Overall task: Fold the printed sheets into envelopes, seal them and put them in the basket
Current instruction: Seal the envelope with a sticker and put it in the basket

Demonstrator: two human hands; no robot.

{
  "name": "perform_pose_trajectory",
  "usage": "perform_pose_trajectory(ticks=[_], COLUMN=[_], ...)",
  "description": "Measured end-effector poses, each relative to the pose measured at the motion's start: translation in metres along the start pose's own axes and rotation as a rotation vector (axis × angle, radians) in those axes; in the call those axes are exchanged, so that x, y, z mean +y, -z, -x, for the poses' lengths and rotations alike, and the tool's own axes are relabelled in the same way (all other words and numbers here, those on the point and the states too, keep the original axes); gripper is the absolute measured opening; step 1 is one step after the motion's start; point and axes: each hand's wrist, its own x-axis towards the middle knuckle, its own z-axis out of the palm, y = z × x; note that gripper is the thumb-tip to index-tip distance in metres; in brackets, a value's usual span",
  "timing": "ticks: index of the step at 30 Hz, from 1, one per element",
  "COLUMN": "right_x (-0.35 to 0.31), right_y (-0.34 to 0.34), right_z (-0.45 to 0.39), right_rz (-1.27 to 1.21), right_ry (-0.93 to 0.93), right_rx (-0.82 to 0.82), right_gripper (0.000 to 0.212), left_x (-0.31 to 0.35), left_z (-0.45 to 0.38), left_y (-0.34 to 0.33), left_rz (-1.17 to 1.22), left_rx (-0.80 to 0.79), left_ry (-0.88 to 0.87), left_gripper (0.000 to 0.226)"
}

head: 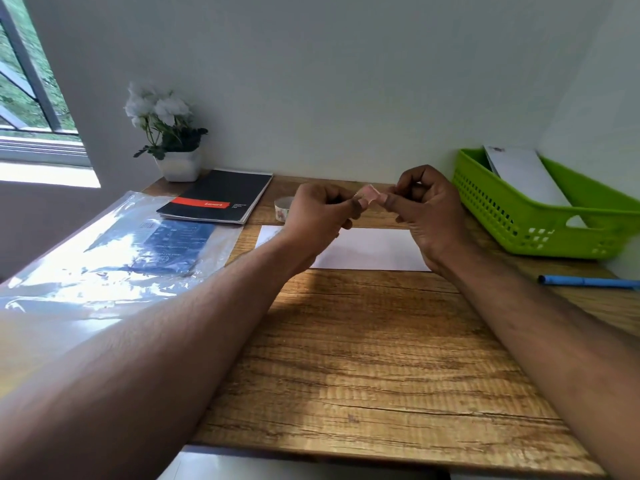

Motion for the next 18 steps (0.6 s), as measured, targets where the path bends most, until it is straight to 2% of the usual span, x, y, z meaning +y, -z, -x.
perform_pose_trajectory(ticks=[2, 4, 7, 12, 15, 18], right_x=[0.001, 0.0, -0.008, -0.018, -0.018, -0.014], right_y=[0.004, 0.01, 0.013, 0.009, 0.011, 0.015], right_z=[-0.002, -0.003, 0.0, 0.008, 0.006, -0.001], right_rz=[0.075, 0.161, 0.289, 0.578, 0.622, 0.557], right_ry=[-0.02, 0.021, 0.11, 0.159, 0.157, 0.08], right_rx=[-0.037, -0.101, -0.21, -0.314, -0.317, -0.262], right_gripper=[0.027, 0.026, 0.027, 0.027, 0.024, 0.023], left_x=[-0.001, 0.002, 0.008, 0.013, 0.013, 0.008], left_z=[-0.005, -0.007, -0.005, 0.0, 0.0, -0.004], left_y=[0.005, 0.009, 0.011, 0.008, 0.009, 0.011], left_rz=[-0.266, -0.584, -0.795, -0.818, -0.809, -0.754], left_rx=[0.004, -0.06, -0.188, -0.235, -0.236, -0.154], left_ry=[-0.103, -0.188, -0.227, -0.288, -0.316, -0.326], left_gripper=[0.016, 0.017, 0.014, 0.013, 0.012, 0.009])
